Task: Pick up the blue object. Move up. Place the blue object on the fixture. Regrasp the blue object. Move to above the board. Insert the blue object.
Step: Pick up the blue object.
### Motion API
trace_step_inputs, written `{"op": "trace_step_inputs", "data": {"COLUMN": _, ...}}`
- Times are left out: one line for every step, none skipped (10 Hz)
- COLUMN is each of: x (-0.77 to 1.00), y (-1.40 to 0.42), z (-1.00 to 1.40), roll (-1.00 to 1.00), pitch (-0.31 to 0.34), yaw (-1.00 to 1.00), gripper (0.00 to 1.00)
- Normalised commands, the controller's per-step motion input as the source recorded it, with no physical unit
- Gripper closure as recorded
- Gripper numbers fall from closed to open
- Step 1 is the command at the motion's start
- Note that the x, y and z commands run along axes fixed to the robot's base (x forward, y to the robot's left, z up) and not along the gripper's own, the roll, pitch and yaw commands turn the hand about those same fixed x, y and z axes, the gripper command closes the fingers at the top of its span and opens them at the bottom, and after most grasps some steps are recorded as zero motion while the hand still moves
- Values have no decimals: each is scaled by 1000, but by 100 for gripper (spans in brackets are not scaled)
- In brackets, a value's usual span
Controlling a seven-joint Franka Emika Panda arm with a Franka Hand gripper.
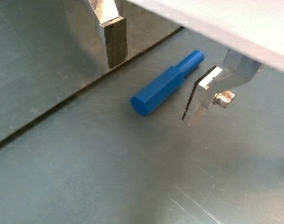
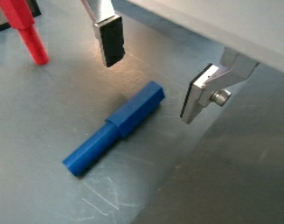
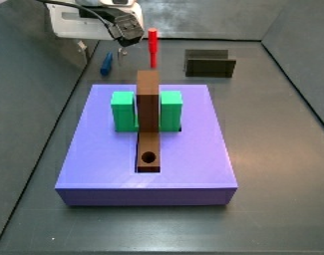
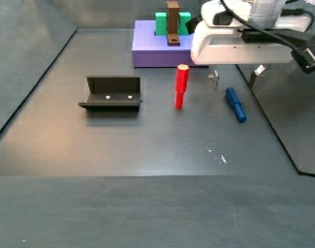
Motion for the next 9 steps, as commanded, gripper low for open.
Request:
{"op": "trace_step_inputs", "data": {"x": 0, "y": 63, "z": -249, "roll": 90, "pitch": -59, "yaw": 0, "gripper": 0}}
{"op": "trace_step_inputs", "data": {"x": -71, "y": 71, "z": -266, "roll": 74, "pitch": -66, "yaw": 0, "gripper": 0}}
{"op": "trace_step_inputs", "data": {"x": -214, "y": 91, "z": -157, "roll": 0, "pitch": -73, "yaw": 0, "gripper": 0}}
{"op": "trace_step_inputs", "data": {"x": -197, "y": 69, "z": -91, "roll": 0, "pitch": -76, "yaw": 0, "gripper": 0}}
{"op": "trace_step_inputs", "data": {"x": -174, "y": 60, "z": -103, "roll": 0, "pitch": -90, "yaw": 0, "gripper": 0}}
{"op": "trace_step_inputs", "data": {"x": -137, "y": 54, "z": -71, "roll": -16, "pitch": -87, "yaw": 0, "gripper": 0}}
{"op": "trace_step_inputs", "data": {"x": -66, "y": 63, "z": 0, "roll": -49, "pitch": -4, "yaw": 0, "gripper": 0}}
{"op": "trace_step_inputs", "data": {"x": 0, "y": 31, "z": -143, "roll": -61, "pitch": -151, "yaw": 0, "gripper": 0}}
{"op": "trace_step_inputs", "data": {"x": 63, "y": 6, "z": -86, "roll": -40, "pitch": -149, "yaw": 0, "gripper": 0}}
